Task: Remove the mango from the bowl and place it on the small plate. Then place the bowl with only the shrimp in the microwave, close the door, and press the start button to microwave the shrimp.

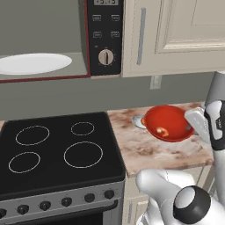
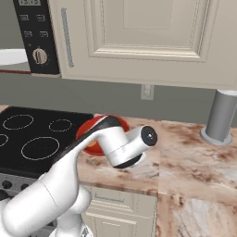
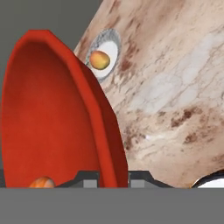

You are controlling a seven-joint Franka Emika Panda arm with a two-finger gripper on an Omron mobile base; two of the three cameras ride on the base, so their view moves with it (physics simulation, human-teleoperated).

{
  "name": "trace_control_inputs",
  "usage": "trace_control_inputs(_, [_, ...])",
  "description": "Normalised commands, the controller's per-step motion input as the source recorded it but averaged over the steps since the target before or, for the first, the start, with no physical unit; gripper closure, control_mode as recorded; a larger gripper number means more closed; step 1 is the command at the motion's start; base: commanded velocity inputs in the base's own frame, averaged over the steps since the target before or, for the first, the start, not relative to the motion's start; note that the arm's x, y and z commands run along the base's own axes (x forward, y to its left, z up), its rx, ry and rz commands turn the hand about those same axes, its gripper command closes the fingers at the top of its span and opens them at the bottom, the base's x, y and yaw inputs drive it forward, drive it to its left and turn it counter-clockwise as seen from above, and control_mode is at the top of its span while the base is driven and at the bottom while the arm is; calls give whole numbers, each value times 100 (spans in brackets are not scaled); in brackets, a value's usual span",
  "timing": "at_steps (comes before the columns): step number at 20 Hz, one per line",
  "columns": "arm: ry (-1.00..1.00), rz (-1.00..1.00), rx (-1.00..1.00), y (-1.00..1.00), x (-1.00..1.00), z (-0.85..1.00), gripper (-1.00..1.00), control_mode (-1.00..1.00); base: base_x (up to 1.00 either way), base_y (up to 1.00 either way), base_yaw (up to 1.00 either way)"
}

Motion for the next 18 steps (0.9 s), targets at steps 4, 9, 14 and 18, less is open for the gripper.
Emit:
trace_control_inputs(4, [0,-8,0,60,-49,77,100,-100,0,0,0])
trace_control_inputs(9, [0,-8,0,73,-51,55,100,-100,0,0,0])
trace_control_inputs(14, [6,-4,0,74,-21,4,100,-100,0,0,0])
trace_control_inputs(18, [11,0,0,30,0,-1,100,-100,0,0,0])
